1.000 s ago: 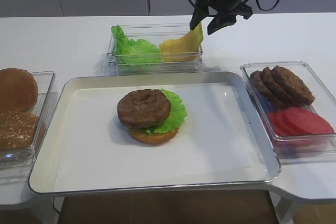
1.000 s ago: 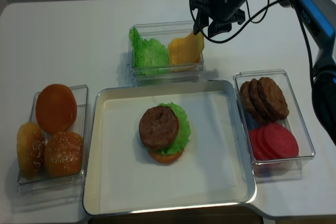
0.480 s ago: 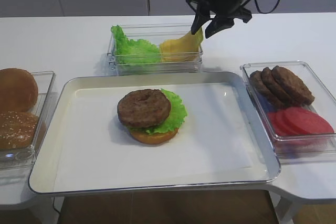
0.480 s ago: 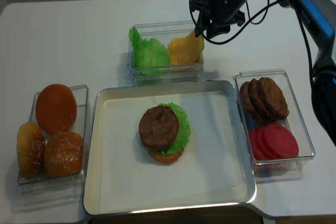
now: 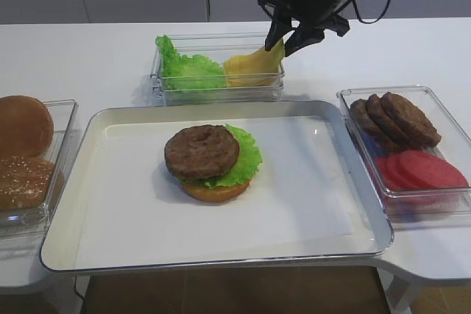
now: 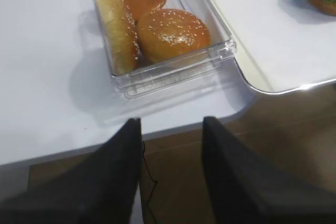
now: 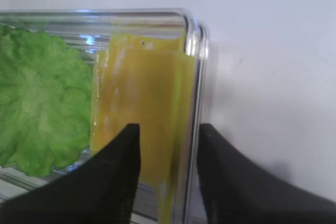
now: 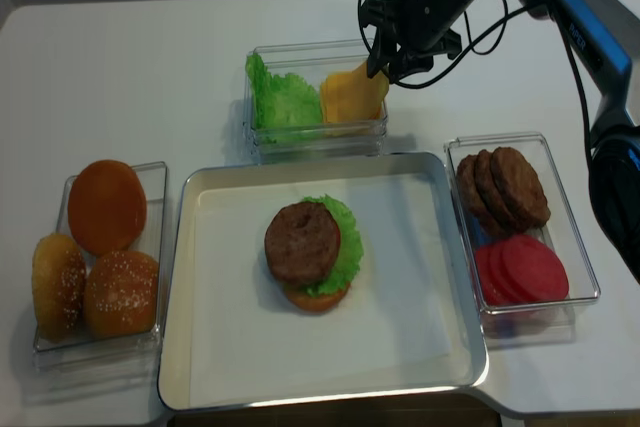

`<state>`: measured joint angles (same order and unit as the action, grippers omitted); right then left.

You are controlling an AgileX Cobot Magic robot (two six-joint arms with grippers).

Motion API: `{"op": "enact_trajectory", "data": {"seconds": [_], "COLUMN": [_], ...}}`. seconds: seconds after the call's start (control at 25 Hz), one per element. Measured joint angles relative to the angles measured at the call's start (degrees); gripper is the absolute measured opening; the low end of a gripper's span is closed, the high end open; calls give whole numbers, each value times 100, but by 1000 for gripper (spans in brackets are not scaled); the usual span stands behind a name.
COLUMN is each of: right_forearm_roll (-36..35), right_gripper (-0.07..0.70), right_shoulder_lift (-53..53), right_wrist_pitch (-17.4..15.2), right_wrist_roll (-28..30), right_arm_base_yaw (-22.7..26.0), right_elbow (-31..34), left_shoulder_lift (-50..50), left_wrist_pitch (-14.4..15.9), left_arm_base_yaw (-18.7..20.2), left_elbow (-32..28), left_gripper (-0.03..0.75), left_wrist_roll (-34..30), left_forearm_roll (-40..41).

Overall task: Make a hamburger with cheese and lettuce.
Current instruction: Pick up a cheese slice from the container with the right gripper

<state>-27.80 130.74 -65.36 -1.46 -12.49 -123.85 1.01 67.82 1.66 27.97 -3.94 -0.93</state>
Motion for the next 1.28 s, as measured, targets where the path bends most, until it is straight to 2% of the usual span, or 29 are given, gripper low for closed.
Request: {"op": "enact_trajectory", "data": {"seconds": [0.28, 0.76, 1.0, 1.28], "right_forearm_roll": [-12, 10, 76, 85], "right_gripper": [231, 222, 162, 146], "right_shoulder_lift": [0, 0, 0, 0], "right_wrist_pitch": [0, -9, -9, -22], "right_wrist_roll": [0, 0, 0, 0], "right_arm_base_yaw": [0, 0, 0, 0], "right_elbow": [0, 0, 0, 0], "left_shoulder_lift": [0, 0, 0, 0], "left_wrist_pitch": [0, 0, 0, 0], "left_arm_base_yaw": [0, 0, 0, 0], "left_elbow": [0, 0, 0, 0], "left_gripper": [288, 288, 288, 288], "left_wrist_roll": [0, 0, 0, 0], "left_forearm_roll": [0, 0, 0, 0]}}
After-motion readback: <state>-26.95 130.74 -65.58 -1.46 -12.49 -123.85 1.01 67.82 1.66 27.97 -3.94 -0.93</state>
